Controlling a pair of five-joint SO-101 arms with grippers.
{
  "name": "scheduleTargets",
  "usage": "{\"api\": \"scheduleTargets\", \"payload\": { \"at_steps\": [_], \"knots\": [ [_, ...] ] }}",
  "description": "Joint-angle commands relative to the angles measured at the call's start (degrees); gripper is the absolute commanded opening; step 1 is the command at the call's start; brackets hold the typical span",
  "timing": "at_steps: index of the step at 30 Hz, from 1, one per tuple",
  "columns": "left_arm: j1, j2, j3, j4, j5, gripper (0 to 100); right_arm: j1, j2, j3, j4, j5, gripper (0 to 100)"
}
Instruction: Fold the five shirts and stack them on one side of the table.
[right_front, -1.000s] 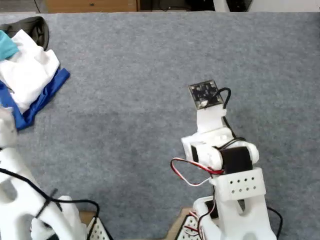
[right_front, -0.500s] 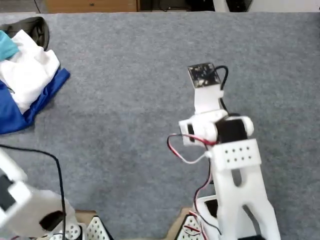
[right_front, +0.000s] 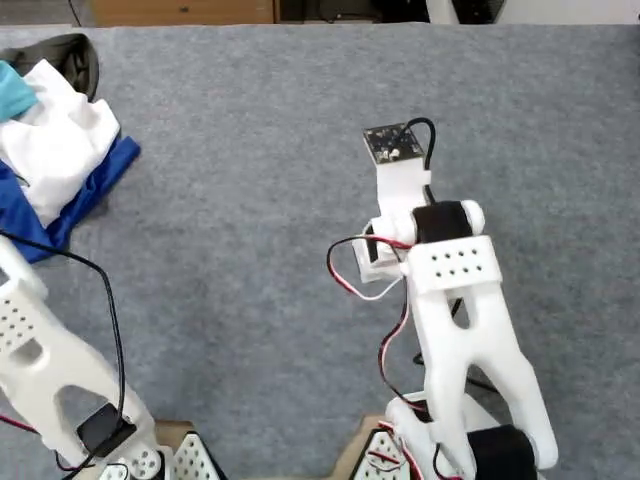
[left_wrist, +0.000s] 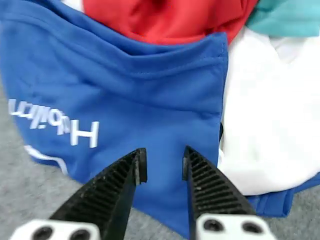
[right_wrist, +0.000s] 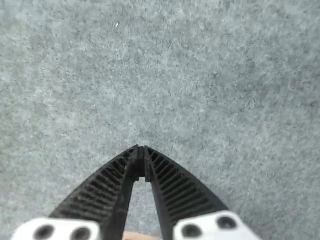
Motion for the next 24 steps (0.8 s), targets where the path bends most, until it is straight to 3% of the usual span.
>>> {"api": "scheduleTargets", "payload": {
  "at_steps": [1, 10, 16, 24],
  "knots": [
    [1.1, 4.6, -8.1, -3.1, 2.2, 13, -0.8, 0.4, -3.3, -2.7, -0.4, 0.7],
    [1.1, 14.0, -13.5, -6.9, 2.4, 13, -0.8, 2.3, -3.2, -3.5, -0.4, 0.7],
    [1.2, 14.8, -13.1, -8.8, 2.1, 2, -0.8, 3.6, -3.3, -4.3, -0.4, 0.7],
    [1.2, 14.1, -14.4, -4.0, 2.4, 2, -0.8, 3.8, -3.3, -4.3, -0.4, 0.7]
  ]
}}
